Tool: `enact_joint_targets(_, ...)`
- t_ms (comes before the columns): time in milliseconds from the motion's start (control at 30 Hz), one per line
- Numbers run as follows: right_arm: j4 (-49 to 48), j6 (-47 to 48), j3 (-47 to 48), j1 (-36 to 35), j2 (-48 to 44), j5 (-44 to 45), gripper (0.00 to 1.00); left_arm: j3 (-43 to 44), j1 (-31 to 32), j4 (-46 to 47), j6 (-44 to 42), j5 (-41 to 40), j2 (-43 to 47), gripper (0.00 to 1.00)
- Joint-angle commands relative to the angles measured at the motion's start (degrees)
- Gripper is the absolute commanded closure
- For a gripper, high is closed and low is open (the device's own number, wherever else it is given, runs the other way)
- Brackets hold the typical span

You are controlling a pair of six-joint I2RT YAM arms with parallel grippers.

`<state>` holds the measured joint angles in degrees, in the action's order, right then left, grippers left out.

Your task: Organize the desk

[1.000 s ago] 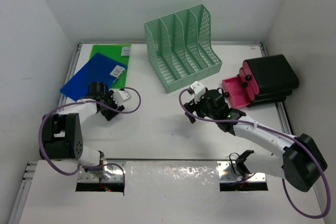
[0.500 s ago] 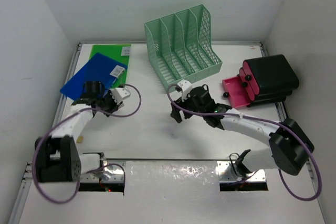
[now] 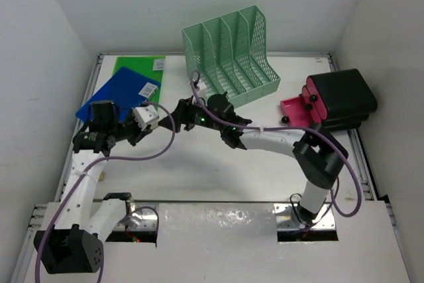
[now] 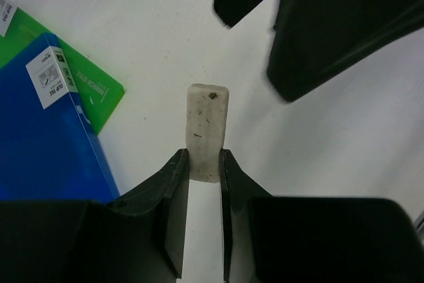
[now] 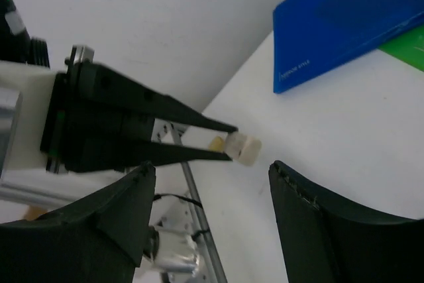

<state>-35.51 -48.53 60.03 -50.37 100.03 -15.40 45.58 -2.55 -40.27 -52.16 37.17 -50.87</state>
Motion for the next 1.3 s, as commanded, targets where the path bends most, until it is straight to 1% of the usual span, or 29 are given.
enact_joint_targets(0, -6.50, -8.40, 3.68, -0.69, 4.28, 1.50, 0.33, 0.47, 0.52, -1.21, 0.83, 2.47, 1.82, 1.00)
enact_joint_targets(100, -6.60, -10.78, 5.36, -0.96, 7.19, 1.42, 0.35, 0.47, 0.52, -2.00, 0.48, 3.08, 2.18, 1.00)
enact_joint_targets(267, -5.54, -10.97, 7.20, -1.57, 10.01, 2.21, 0.38, 0.47, 0.61, -1.30, 1.01, 3.70, 2.36, 1.00)
enact_joint_targets(400, -7.02, -12.19, 7.82, -1.75, 10.97, 2.57, 0.51, 0.47, 0.53, -0.86, 1.18, 4.23, 2.36, 1.00)
enact_joint_targets(433, -7.12, -12.46, 8.17, -1.75, 11.41, 2.31, 0.57, 0.30, 0.61, -0.69, 1.36, 4.14, 2.36, 1.00)
enact_joint_targets(500, -7.56, -13.78, 9.13, -1.92, 12.64, 0.55, 0.63, 0.21, 0.61, -0.16, 1.71, 3.79, 2.44, 1.00)
enact_joint_targets(633, -9.84, -17.55, 8.96, -2.01, 14.14, -1.56, 0.65, -0.32, 0.61, 2.64, 3.82, 1.86, 2.53, 1.00)
enact_joint_targets(667, -10.37, -18.34, 9.14, -2.10, 14.58, -2.09, 0.67, -0.49, 0.61, 3.09, 4.17, 1.51, 2.45, 1.00)
enact_joint_targets(700, -10.37, -18.79, 9.14, -2.10, 14.76, -2.27, 0.70, -0.67, 0.61, 3.44, 4.35, 1.07, 2.36, 1.00)
enact_joint_targets(733, -10.37, -19.05, 9.23, -2.10, 14.93, -2.35, 0.79, -0.76, 0.61, 3.88, 4.78, 0.89, 2.18, 1.00)
enact_joint_targets(833, -10.28, -20.02, 8.53, -2.10, 14.58, -2.36, 0.93, -0.93, 0.53, 4.32, 5.14, 0.63, 2.27, 1.00)
enact_joint_targets(867, -10.20, -19.85, 7.92, -2.10, 14.32, -2.27, 1.00, -1.02, 0.61, 4.50, 5.31, 0.45, 2.36, 1.00)
enact_joint_targets(933, -10.20, -19.15, 6.86, -2.10, 12.65, -1.74, 1.00, -1.37, 0.61, 4.85, 6.02, 0.01, 2.27, 1.00)
enact_joint_targets(967, -9.67, -17.32, 5.55, -2.10, 11.86, -1.31, 1.00, -1.63, 0.61, 5.03, 6.37, -0.43, 2.18, 0.81)
enact_joint_targets(1000, -8.89, -15.99, 4.75, -2.01, 10.03, -0.26, 1.00, -1.72, 0.61, 5.11, 7.07, -0.60, 2.09, 0.53)
enact_joint_targets(1033, -7.83, -14.24, 3.96, -1.84, 8.79, 0.19, 1.00, -1.90, 0.61, 5.20, 7.51, -0.78, 1.92, 0.04)
enact_joint_targets(1067, -3.91, -9.00, 2.56, -1.40, 7.30, 0.80, 1.00, -2.08, 0.61, 5.12, 7.95, -1.22, 1.74, 0.00)
enact_joint_targets(1100, -0.82, -5.38, 1.77, -0.96, 5.55, 1.94, 1.00, -2.16, 0.61, 5.03, 8.74, -2.26, 1.48, 0.00)
enact_joint_targets(1133, 3.12, -1.60, 0.97, -0.70, 1.44, 5.95, 1.00, -2.34, 0.61, 4.85, 9.27, -2.97, 1.30, 0.00)
enact_joint_targets(1167, 11.52, 6.27, -0.51, 0.09, -0.69, 8.60, 1.00, -2.60, 0.61, 4.85, 9.97, -4.20, 0.69, 0.00)
enact_joint_targets(1200, 15.52, 9.91, -1.22, 0.53, -2.89, 11.33, 1.00, -2.78, 0.61, 4.94, 11.54, -6.91, 0.34, 0.00)
enact_joint_targets(1233, 22.25, 15.08, -2.71, 2.54, -6.82, 15.01, 1.00, -3.13, 0.61, 5.03, 12.34, -8.41, -0.19, 0.00)
enact_joint_targets(1267, 25.28, 16.87, -3.51, 4.12, -8.69, 16.09, 1.00, -3.39, 0.53, 5.20, 13.13, -11.12, -0.37, 0.00)
